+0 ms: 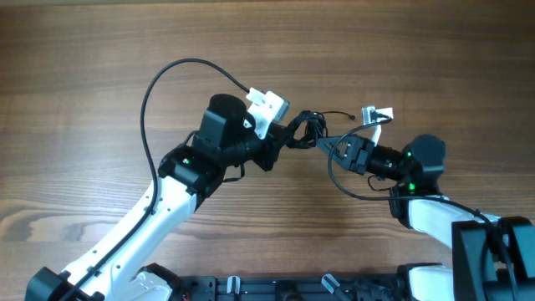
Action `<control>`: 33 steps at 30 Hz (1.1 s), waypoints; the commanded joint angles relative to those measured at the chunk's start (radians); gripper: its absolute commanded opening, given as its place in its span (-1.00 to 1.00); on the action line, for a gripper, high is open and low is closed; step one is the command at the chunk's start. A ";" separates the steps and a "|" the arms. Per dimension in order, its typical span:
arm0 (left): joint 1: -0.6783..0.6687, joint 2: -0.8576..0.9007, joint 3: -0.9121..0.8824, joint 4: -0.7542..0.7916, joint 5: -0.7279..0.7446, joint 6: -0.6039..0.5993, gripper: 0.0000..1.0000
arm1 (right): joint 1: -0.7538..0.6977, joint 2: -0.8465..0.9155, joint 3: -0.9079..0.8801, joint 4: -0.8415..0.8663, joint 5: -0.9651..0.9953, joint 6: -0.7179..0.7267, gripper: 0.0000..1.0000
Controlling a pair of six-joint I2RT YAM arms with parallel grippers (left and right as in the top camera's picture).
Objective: Untangle cables
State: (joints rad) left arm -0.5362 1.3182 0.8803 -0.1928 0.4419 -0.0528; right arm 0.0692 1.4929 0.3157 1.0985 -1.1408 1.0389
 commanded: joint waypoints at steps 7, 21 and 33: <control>-0.005 -0.002 0.008 -0.006 -0.121 0.019 -0.92 | 0.006 -0.001 0.003 -0.219 0.119 -0.149 0.03; -0.005 -0.002 0.008 -0.077 -0.117 0.011 -0.92 | 0.006 -0.001 0.003 -0.064 0.025 -0.145 -0.38; -0.005 -0.002 0.008 -0.079 -0.117 -0.045 -0.92 | 0.010 -0.001 0.003 -0.188 0.089 -0.224 -0.07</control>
State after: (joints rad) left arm -0.5377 1.3186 0.8799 -0.2775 0.3222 -0.0662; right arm 0.0711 1.4929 0.3149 0.9108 -1.0611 0.8494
